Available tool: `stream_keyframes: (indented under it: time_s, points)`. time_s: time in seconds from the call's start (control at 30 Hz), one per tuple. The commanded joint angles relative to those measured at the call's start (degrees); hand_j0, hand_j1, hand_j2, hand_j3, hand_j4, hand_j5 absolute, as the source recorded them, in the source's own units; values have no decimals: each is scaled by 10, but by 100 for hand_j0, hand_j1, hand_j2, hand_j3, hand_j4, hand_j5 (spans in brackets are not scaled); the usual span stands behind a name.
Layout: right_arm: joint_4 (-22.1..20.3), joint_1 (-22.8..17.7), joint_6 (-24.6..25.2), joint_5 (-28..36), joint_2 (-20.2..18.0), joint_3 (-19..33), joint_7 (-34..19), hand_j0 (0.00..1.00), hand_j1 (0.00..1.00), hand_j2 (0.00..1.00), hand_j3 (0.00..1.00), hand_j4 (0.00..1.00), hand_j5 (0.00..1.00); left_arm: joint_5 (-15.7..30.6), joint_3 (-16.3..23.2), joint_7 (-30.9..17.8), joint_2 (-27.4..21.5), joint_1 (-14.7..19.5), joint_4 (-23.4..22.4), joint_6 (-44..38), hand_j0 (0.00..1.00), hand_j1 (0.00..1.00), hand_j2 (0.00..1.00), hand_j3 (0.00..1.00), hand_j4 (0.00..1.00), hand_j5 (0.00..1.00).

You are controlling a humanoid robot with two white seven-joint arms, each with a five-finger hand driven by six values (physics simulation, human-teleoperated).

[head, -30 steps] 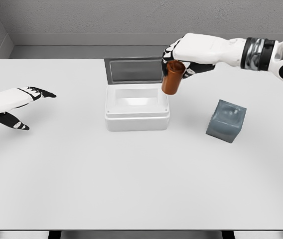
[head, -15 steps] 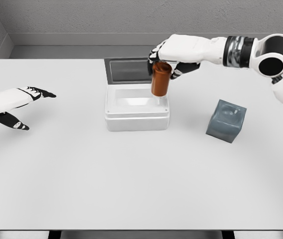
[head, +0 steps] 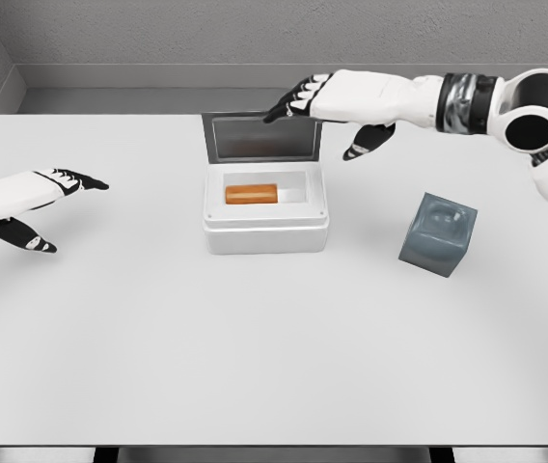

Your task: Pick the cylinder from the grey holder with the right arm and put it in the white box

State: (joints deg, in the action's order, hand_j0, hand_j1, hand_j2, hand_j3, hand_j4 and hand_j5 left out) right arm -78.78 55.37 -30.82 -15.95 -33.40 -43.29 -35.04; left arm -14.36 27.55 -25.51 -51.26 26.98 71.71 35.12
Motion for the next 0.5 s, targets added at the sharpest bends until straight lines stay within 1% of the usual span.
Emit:
stream_keyframes:
  time_s: [0.0, 0.03, 0.07, 0.13, 0.17, 0.2, 0.23, 0.3, 0.33, 0.4, 0.43, 0.47]
  points:
    - [-50, -8, -20, 7, -61, 46, 0, 100, 100, 100, 100, 100, 100, 5, 0, 0, -1, 0, 0, -1, 100, 100, 100, 100, 100, 100]
    - [-55, -27, -42, 13, -90, 73, 0, 100, 100, 100, 100, 100, 100, 5, 0, 0, 0, 1, 0, -1, 100, 100, 100, 100, 100, 100]
    - [-59, -42, -42, 25, -121, 94, 0, 100, 100, 100, 100, 100, 100, 3, -1, 0, 6, 2, -4, -1, 100, 100, 100, 100, 100, 100]
    - [-58, -78, -42, 35, -158, 152, 0, 100, 100, 100, 100, 100, 100, -13, -7, -1, 27, 11, -10, -1, 100, 100, 100, 100, 100, 100]
    - [-58, -94, -42, 35, -171, 178, 0, 100, 100, 100, 100, 100, 100, -23, -7, -1, 36, 29, -22, -1, 100, 100, 100, 100, 100, 100]
    - [-55, -103, -42, 46, -176, 192, 0, 100, 100, 100, 100, 100, 100, -24, -7, -1, 45, 39, -39, -1, 100, 100, 100, 100, 100, 100]
    - [-57, -111, -42, 58, -192, 196, 0, 100, 100, 100, 100, 100, 100, -24, -7, -1, 55, 54, -63, -1, 100, 100, 100, 100, 100, 100]
    - [-57, -125, -42, 72, -213, 198, 0, 100, 100, 100, 100, 100, 100, -24, -4, -1, 77, 87, -107, -1, 100, 100, 100, 100, 100, 100]
    - [-57, -142, -42, 72, -218, 198, 0, 100, 100, 100, 100, 100, 100, -24, -3, -1, 91, 104, -128, -1, 100, 100, 100, 100, 100, 100]
    - [-59, -168, -42, 72, -216, 196, 0, 100, 100, 100, 100, 100, 100, -29, 0, -1, 119, 134, -169, -1, 100, 100, 100, 100, 100, 100]
    - [-60, -171, -42, 72, -214, 195, 0, 100, 100, 100, 100, 100, 100, -41, 0, -1, 129, 145, -182, -1, 100, 100, 100, 100, 100, 100]
    - [-68, -172, -42, 72, -212, 187, 0, 100, 100, 100, 100, 100, 100, -61, 0, -1, 158, 167, -206, -1, 100, 100, 100, 100, 100, 100]
